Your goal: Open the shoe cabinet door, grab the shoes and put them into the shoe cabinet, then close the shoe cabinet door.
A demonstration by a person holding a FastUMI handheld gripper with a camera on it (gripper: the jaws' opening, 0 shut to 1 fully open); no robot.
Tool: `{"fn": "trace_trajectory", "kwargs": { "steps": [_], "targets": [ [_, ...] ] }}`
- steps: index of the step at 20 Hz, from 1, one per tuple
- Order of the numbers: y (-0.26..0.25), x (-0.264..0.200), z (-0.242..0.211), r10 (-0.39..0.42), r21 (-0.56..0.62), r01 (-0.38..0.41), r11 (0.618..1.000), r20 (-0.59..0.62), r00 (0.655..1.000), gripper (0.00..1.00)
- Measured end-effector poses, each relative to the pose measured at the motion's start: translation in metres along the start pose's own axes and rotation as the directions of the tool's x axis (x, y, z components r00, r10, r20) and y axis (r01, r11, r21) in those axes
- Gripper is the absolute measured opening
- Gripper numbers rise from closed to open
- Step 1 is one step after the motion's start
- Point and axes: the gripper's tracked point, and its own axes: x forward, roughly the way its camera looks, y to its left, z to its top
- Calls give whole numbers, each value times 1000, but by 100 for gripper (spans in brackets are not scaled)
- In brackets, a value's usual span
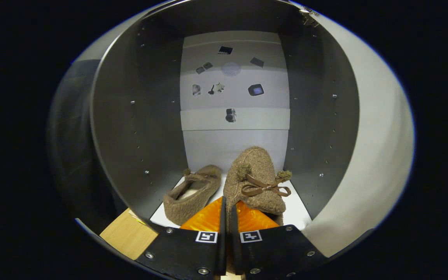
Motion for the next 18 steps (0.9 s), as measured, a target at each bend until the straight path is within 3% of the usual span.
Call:
{"fn": "trace_trajectory", "kwargs": {
  "steps": [4, 9, 18],
  "targets": [
    [-13, 51, 17, -12, -17, 12, 1000, -10, 1000, 7],
    [-19, 99, -1, -19, -31, 17, 999, -79, 997, 7],
    [-18, 140, -28, -40, 23, 45, 999, -176, 984, 7]
  ]
}}
